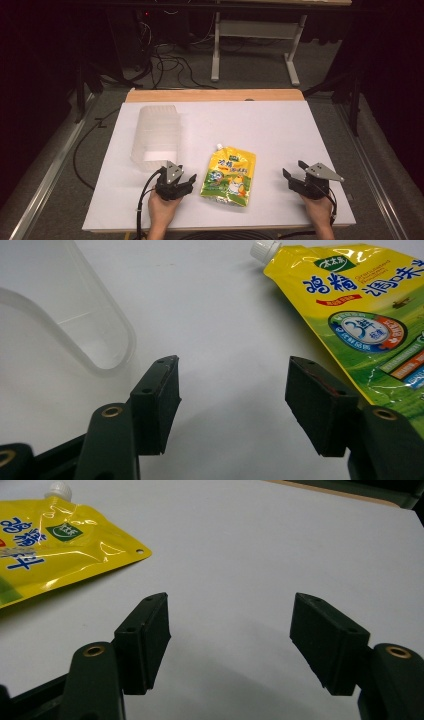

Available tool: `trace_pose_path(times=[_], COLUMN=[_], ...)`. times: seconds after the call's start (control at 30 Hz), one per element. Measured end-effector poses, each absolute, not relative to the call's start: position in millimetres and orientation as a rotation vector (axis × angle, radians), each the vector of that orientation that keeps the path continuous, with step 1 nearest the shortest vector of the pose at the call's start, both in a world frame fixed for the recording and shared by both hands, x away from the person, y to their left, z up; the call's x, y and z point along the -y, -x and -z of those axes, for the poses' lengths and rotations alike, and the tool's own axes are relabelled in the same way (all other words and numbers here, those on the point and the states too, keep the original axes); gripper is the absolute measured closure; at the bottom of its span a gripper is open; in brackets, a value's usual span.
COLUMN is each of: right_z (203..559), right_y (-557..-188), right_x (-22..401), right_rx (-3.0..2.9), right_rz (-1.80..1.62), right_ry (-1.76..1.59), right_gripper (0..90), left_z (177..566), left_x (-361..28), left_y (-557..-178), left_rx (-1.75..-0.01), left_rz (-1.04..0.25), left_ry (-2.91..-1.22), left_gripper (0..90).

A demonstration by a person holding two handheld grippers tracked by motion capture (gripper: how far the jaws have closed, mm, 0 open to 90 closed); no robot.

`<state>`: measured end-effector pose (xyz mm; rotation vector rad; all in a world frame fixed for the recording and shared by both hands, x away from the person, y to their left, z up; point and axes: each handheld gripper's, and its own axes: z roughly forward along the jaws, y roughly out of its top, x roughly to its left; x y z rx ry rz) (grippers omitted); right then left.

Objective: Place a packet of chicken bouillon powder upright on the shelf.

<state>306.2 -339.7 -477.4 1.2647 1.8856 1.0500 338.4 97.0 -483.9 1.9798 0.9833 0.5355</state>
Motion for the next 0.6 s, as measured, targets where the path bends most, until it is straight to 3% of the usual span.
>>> trace_pose_path(times=[0.6], right_z=[477.4], right_y=[-306.4], right_x=[339.1], right_rx=[-1.888], right_rz=[-1.052], right_ry=[-1.275], right_gripper=[32.7], left_z=[483.4], left_x=[-89.8], left_y=[-336.9], left_rx=[-0.999], left_rz=[-0.623], left_ry=[-2.022], left_gripper=[41.0])
